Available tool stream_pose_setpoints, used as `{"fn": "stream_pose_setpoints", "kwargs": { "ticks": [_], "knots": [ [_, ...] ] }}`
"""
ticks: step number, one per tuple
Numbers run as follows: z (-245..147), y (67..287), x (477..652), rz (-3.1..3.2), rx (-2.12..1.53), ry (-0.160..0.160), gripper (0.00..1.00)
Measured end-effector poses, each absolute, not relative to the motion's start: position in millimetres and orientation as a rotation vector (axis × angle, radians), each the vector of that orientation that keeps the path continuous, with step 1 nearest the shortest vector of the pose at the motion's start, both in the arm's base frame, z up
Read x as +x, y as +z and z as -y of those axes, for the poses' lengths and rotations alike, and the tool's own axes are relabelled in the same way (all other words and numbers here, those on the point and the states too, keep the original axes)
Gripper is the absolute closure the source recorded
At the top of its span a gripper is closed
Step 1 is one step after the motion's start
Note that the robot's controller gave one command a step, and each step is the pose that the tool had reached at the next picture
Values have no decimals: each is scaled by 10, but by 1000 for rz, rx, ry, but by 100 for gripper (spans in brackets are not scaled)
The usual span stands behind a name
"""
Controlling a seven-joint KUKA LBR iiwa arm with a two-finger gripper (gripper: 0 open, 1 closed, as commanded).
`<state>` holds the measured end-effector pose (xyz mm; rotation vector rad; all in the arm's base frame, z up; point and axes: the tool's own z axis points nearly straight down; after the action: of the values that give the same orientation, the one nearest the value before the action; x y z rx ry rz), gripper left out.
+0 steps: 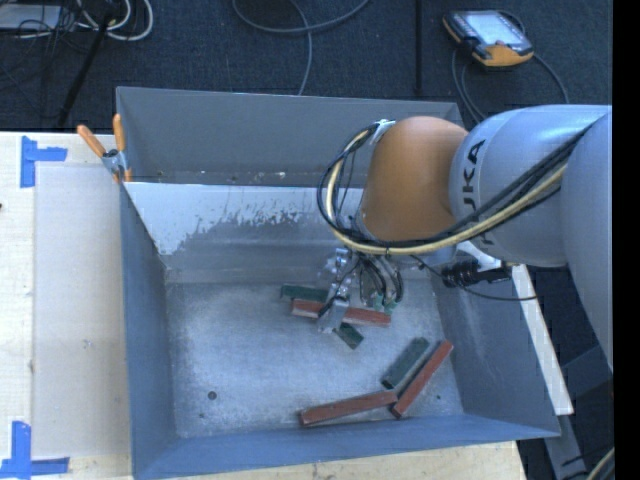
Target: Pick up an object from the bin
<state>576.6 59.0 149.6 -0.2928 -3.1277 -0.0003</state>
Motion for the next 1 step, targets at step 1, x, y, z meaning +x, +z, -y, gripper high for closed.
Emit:
{"fn": "stream_pose_setpoints", "kwargs": {
  "ticks": [1],
  "knots": [
    [-591, 1496, 5766, 3128, -292, 0, 100]
  ]
}}
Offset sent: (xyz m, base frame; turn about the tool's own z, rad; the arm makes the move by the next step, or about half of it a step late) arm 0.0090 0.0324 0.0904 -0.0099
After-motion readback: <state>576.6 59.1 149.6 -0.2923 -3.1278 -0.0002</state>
